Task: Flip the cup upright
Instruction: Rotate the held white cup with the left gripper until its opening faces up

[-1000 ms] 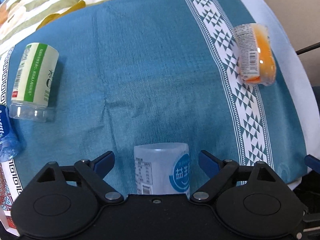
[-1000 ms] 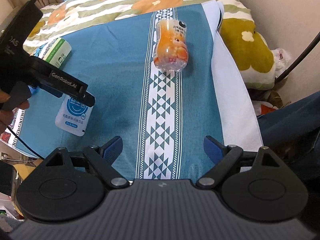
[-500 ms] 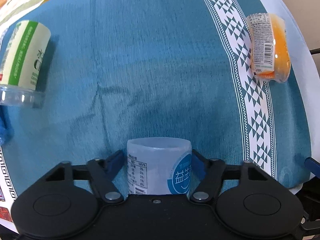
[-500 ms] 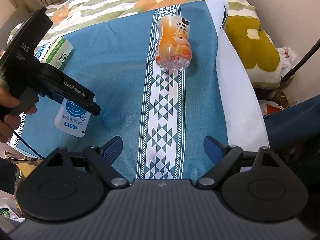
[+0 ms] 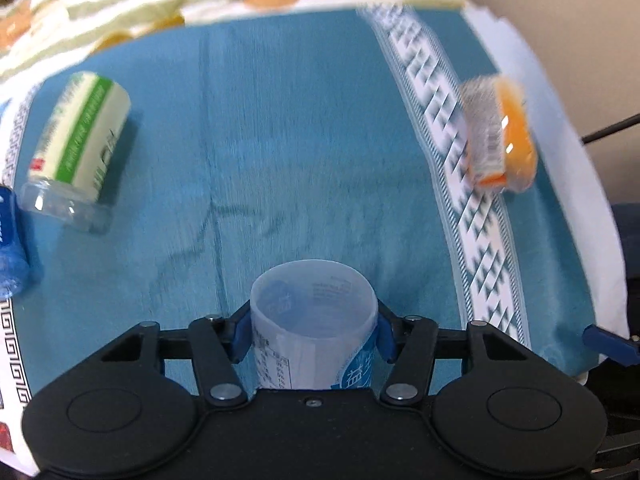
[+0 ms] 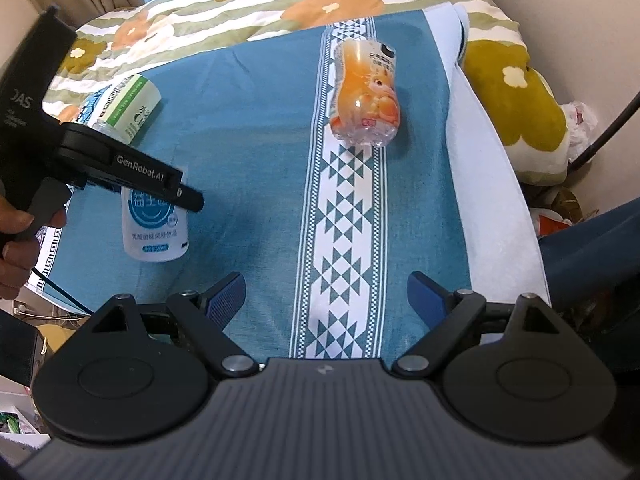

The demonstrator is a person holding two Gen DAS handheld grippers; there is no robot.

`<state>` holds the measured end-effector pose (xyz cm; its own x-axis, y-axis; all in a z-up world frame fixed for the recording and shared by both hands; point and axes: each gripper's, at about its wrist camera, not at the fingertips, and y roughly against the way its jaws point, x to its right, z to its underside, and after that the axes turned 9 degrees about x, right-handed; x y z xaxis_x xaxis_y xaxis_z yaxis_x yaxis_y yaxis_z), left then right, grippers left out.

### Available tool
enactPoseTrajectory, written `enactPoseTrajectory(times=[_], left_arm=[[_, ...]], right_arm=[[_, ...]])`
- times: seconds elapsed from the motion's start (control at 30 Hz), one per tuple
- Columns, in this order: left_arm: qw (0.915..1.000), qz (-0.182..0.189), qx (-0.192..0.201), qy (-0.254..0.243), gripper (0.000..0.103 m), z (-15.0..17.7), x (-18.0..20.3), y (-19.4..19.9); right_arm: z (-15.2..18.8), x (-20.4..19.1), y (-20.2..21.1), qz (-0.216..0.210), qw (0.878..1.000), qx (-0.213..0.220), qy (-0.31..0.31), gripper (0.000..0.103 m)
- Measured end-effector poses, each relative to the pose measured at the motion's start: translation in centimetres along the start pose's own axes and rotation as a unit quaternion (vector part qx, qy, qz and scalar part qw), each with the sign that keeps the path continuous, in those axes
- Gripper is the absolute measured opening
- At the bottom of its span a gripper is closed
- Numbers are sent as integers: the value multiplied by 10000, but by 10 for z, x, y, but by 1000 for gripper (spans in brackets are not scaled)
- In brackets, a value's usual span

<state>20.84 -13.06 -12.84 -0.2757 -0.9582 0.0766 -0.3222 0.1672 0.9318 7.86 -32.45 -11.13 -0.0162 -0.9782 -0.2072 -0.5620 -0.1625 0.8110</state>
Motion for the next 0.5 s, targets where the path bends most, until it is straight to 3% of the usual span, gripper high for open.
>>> enactPoseTrajectory(times=[0.1, 0.2, 0.5], left_arm=[[9971, -59, 751, -67, 62, 7, 3, 15], [9881, -240, 1518, -114, 62, 16, 5, 23], [9647, -423, 2596, 91, 62, 48, -1, 6]], right_arm=[[1, -4, 1, -33, 10000, 65, 64, 103], [3, -8, -3, -57, 9999, 87, 134, 103], [13, -20, -26, -68, 9989, 17, 473, 103]])
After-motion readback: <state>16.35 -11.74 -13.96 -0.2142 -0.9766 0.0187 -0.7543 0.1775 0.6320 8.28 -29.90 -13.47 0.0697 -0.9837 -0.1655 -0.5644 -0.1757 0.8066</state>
